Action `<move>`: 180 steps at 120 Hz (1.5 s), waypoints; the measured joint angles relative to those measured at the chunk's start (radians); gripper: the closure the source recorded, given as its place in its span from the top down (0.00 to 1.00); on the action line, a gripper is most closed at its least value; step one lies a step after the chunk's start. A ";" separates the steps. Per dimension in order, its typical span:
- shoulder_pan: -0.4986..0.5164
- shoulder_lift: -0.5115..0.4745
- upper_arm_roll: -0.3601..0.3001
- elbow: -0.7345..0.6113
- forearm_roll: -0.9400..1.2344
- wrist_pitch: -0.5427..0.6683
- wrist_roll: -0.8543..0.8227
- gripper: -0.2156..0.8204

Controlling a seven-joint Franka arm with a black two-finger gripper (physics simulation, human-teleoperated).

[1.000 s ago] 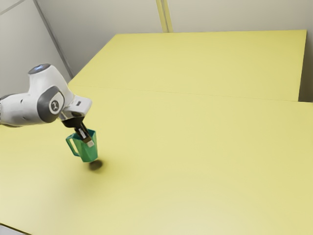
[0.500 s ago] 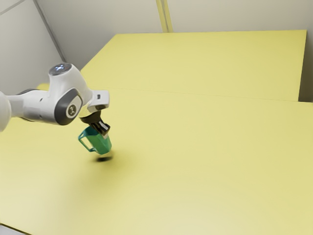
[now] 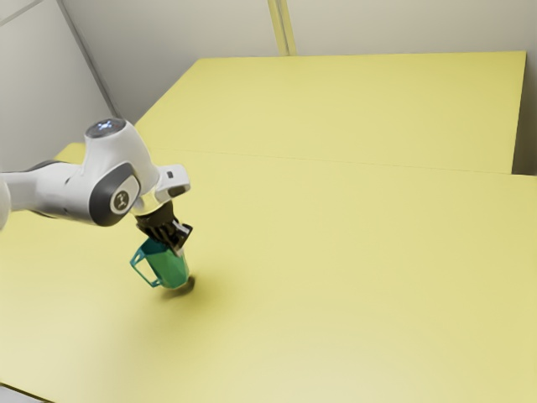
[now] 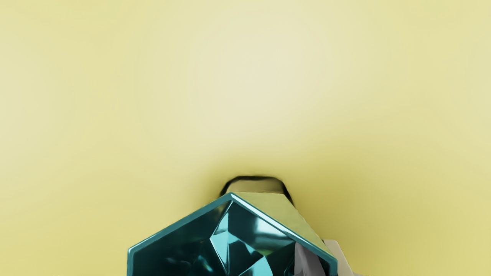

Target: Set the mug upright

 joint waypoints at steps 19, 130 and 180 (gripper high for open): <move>-0.001 0.025 0.000 0.003 0.000 -0.002 -0.055 0.03; -0.017 0.118 -0.002 0.109 -0.020 -0.063 -0.194 0.47; -0.026 0.119 -0.006 0.131 -0.032 -0.108 -0.224 0.56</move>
